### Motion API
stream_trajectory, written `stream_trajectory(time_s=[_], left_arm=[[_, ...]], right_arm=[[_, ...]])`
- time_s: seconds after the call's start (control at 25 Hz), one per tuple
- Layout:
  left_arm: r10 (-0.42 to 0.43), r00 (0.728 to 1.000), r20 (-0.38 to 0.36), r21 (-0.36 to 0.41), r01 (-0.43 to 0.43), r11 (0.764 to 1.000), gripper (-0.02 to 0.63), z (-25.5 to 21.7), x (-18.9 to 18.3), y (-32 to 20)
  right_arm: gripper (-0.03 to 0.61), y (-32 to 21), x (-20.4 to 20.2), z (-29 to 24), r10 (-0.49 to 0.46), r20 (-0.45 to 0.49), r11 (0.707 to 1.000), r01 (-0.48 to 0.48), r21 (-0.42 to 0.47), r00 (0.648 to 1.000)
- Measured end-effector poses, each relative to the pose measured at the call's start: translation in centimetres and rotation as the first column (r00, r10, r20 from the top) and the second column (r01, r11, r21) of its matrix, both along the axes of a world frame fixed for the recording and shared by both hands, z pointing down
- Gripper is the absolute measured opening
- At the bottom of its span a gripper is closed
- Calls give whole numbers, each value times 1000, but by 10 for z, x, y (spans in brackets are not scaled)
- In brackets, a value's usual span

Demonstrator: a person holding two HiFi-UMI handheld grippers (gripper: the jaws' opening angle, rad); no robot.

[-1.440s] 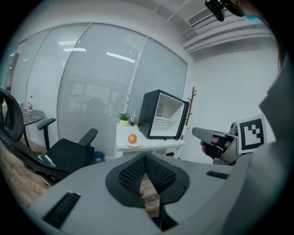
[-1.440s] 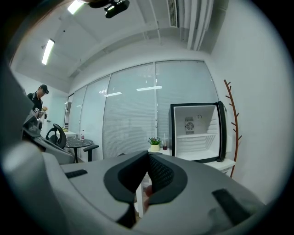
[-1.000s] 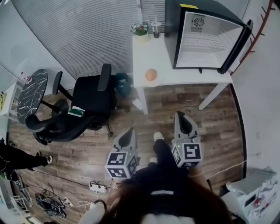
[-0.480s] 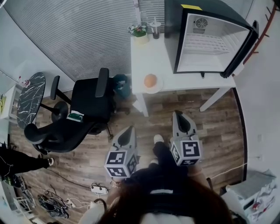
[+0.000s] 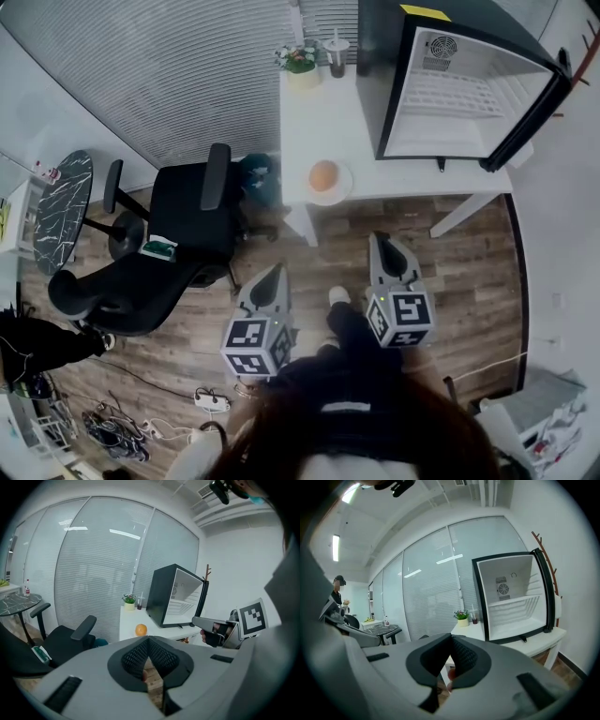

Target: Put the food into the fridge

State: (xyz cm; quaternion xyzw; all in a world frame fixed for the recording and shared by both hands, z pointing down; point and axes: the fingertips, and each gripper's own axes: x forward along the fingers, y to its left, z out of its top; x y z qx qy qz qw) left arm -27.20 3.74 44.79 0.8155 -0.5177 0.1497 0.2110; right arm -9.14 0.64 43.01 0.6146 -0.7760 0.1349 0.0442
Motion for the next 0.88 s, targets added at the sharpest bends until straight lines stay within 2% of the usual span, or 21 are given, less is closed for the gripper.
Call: stream_trajectory(time_s=[0.88], left_arm=[[-64,998,15,-42,65,997,-2,10,1,-52]], right_arm=[[-2,-69,-4,53,-67,45,987,73,-144,997]])
